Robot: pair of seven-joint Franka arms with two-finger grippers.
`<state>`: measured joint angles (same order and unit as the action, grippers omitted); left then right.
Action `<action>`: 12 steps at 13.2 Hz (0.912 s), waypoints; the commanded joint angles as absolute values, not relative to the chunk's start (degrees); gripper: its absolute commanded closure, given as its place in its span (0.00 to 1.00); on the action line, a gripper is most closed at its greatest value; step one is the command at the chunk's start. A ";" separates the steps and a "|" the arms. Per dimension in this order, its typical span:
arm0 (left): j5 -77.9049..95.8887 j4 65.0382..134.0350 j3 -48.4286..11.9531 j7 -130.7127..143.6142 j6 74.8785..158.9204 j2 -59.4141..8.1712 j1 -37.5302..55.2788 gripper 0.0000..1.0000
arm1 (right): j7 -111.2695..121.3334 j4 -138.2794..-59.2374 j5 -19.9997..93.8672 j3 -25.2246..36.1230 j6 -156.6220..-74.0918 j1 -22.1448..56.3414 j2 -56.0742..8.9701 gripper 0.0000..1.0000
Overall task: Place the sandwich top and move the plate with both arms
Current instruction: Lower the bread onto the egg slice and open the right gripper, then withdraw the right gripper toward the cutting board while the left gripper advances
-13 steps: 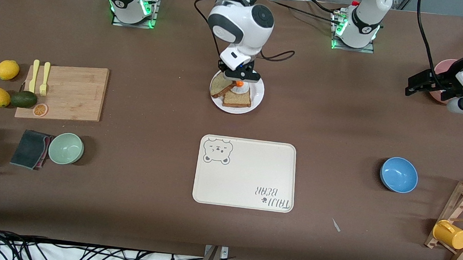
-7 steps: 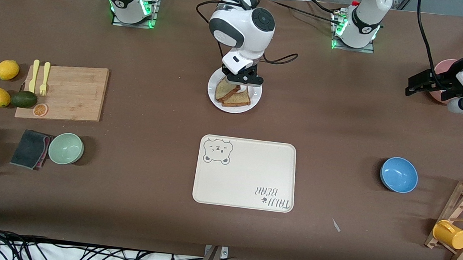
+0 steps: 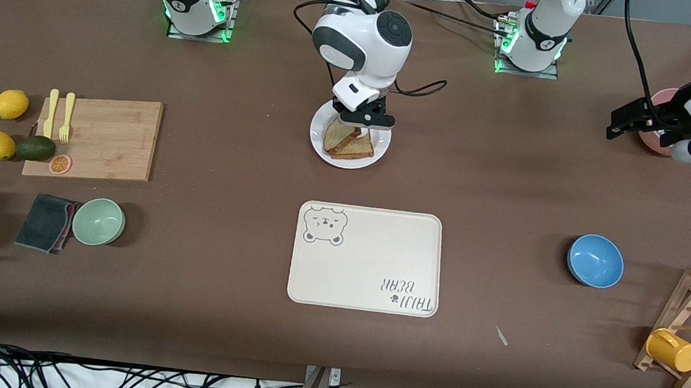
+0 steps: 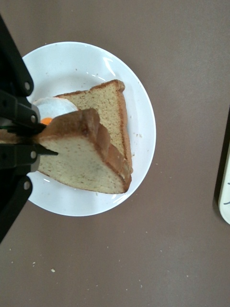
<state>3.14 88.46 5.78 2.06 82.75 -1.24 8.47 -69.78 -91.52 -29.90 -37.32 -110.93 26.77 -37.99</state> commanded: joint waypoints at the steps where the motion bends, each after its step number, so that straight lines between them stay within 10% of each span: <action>1: 5.01 88.42 5.71 1.76 81.91 -1.05 7.12 0.00 | -71.36 -90.97 -28.05 -37.27 -110.39 27.07 -37.88 0.45; 3: 4.92 88.42 5.80 1.76 81.83 -1.14 6.68 0.00 | -70.50 -91.14 -20.25 -34.99 -111.88 26.37 -33.95 0.00; 12: 6.68 92.97 5.36 1.76 86.12 -2.03 5.63 0.00 | -43.27 -103.86 -1.94 -33.58 -107.31 6.26 -4.87 0.00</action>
<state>5.29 90.58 5.71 2.03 84.06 -3.14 6.50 -48.11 -95.75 -4.11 -33.40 -106.76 10.59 -13.18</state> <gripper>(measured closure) 0.000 0.000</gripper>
